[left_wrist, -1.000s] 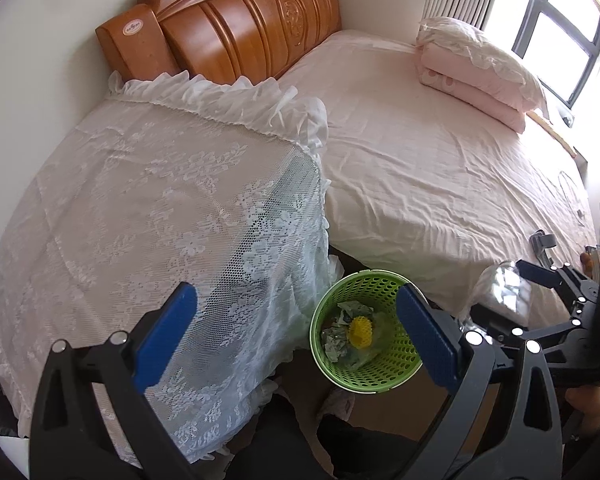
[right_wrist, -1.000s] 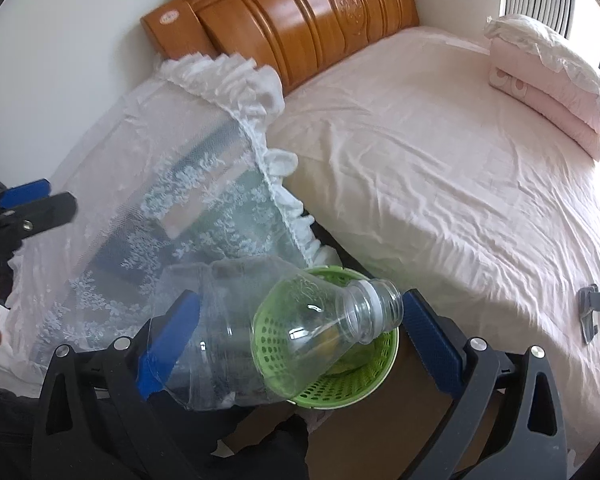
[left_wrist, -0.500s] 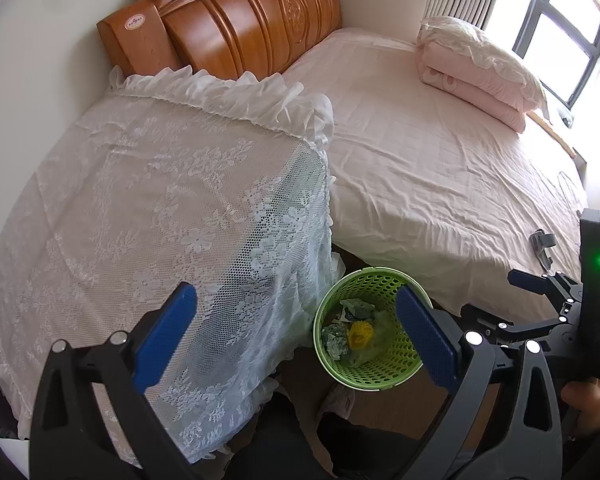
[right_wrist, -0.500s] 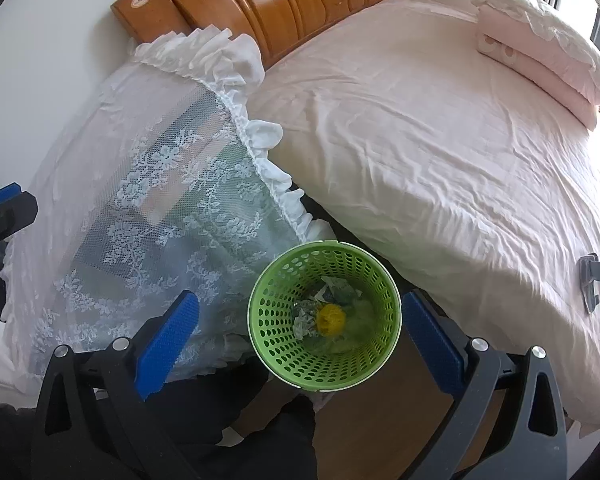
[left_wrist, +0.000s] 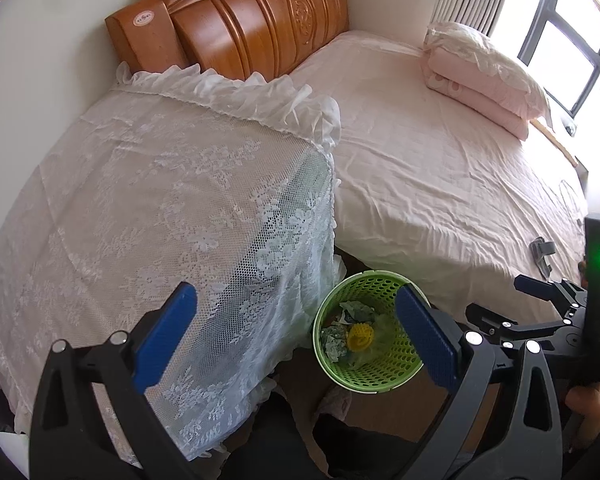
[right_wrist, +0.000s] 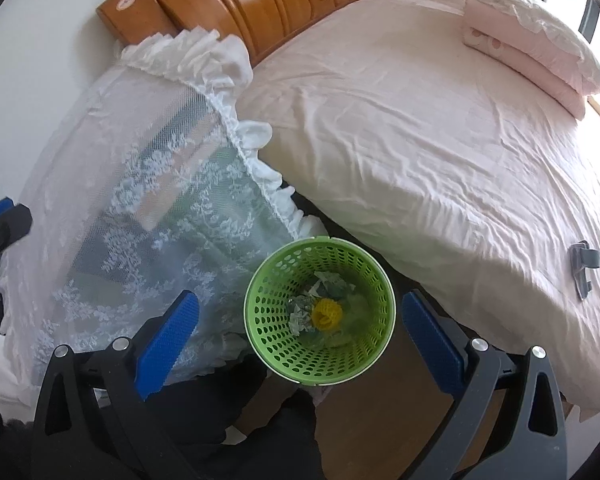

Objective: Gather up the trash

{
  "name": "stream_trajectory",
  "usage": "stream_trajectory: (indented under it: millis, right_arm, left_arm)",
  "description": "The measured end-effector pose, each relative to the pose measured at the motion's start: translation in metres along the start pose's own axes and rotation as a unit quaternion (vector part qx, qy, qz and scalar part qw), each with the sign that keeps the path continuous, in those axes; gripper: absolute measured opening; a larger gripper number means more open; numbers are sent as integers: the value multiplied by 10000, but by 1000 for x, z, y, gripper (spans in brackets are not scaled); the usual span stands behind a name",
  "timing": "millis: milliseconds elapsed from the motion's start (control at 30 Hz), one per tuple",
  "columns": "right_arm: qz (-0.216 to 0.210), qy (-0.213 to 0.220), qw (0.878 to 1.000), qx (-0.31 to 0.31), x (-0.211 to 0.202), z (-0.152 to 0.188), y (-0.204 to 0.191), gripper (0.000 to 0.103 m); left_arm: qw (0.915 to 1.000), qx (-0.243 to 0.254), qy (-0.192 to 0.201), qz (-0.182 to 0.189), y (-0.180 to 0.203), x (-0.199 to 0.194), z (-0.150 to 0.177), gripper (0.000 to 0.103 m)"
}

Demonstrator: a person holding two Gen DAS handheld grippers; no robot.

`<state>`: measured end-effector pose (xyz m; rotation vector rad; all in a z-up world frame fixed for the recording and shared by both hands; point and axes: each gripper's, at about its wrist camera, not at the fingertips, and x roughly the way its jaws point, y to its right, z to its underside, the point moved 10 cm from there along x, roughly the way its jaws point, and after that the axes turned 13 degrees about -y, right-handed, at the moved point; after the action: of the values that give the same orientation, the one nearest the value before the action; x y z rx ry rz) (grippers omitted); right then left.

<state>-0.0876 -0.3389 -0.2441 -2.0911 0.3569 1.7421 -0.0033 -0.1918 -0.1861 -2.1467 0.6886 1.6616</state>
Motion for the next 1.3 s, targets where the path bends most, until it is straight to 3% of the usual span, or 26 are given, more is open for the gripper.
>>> stream_trajectory:
  millis: [233,400,567,700,800,933,1300]
  right_arm:
    - [-42,322,9994,-99,-40,-20,-21,101]
    - [-47,729,9965,-414,-79,-43,-51,101]
    - [-200,1225,9868,-1039,-123,-71,-103,101]
    - [-443,1480,9775,-1440,-147,-80,-145,101]
    - [-619,1578,9699,-1746,-158,-80,-176,101]
    - [-647,1526,9658,-1993,-156,-76,-199,101]
    - [-677,1243,9682,-2062,-139,-66,-215,101]
  left_arm:
    - [9994,-186,274,-77,-7,-22,-10,95]
    - [9961,-436,725,-241,-24,-59,-25,95]
    - [9882,-762,1171,-636,-52,-102,-36,95]
    - [9772,-1251,1397,-1001,-87,-131,-31,95]
    - [9703,-1498,1396,-1286,-110,-138,-23,95]
    - [9662,-1778,1297,-1342,-134,-138,-9,95]
    - [9632,-1991,1181,-1363,-161,-134,4,95]
